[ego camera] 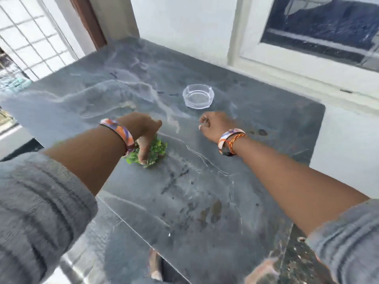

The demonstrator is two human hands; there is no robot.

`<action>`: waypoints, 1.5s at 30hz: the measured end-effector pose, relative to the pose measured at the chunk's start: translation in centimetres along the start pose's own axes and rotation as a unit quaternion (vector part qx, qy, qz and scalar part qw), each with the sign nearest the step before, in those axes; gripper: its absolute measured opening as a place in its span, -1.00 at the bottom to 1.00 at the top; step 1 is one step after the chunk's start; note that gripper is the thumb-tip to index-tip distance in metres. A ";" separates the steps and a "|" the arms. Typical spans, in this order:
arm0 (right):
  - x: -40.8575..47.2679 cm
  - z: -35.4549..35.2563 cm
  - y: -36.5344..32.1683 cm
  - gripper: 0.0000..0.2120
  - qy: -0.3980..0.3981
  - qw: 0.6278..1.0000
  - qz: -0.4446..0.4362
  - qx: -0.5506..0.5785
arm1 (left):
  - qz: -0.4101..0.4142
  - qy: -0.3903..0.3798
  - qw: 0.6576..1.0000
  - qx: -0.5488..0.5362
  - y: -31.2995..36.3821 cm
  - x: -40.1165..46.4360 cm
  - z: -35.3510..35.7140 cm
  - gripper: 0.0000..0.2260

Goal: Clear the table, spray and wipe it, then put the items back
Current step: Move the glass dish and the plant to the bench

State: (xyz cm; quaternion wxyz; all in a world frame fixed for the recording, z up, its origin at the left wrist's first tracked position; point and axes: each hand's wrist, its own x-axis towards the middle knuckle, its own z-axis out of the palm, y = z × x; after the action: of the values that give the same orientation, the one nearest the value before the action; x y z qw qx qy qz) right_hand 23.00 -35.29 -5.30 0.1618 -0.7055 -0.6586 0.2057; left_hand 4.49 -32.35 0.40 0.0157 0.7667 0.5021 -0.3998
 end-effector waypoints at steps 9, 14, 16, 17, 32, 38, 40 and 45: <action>3.9 4.0 -6.7 -0.70 0.048 0.972 0.100 0.205 | 0.161 0.059 0.946 -0.276 -6.6 7.0 -2.0 -0.88; 4.1 3.3 -8.0 -0.54 0.009 0.765 0.204 0.611 | 0.209 0.127 0.815 -0.525 -6.5 9.9 -5.0 -0.92; 3.6 2.6 -7.0 -0.55 0.061 0.762 0.197 0.614 | 0.238 0.109 0.764 -0.590 -4.9 10.1 -5.9 -0.97; 3.3 2.2 -6.3 -0.55 0.090 0.764 0.201 0.606 | 0.261 0.079 0.742 -0.613 -4.1 9.9 -6.3 -0.97; -6.9 1.7 0.8 -0.21 0.285 0.684 0.266 0.617 | 0.091 0.169 0.868 -0.459 -0.5 15.3 -6.2 -0.69; -9.0 1.4 1.6 -0.09 0.290 0.661 0.239 0.650 | 0.148 0.210 0.871 -0.419 0.9 11.6 -6.3 -0.75; -10.5 0.5 2.0 -0.20 0.306 0.637 0.226 0.670 | 0.190 0.216 0.853 -0.436 2.5 9.3 -6.7 -0.76; -17.5 -1.7 4.2 -0.12 0.370 0.605 0.235 0.665 | 0.296 0.171 0.838 -0.426 9.9 2.1 -8.0 -0.70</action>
State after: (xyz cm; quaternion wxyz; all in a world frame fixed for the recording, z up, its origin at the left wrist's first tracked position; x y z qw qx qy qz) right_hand 26.65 -52.95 -4.57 0.7624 -0.5500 -0.0364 0.3390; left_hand 17.32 -32.24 0.75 0.3719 0.8527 0.3667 0.0145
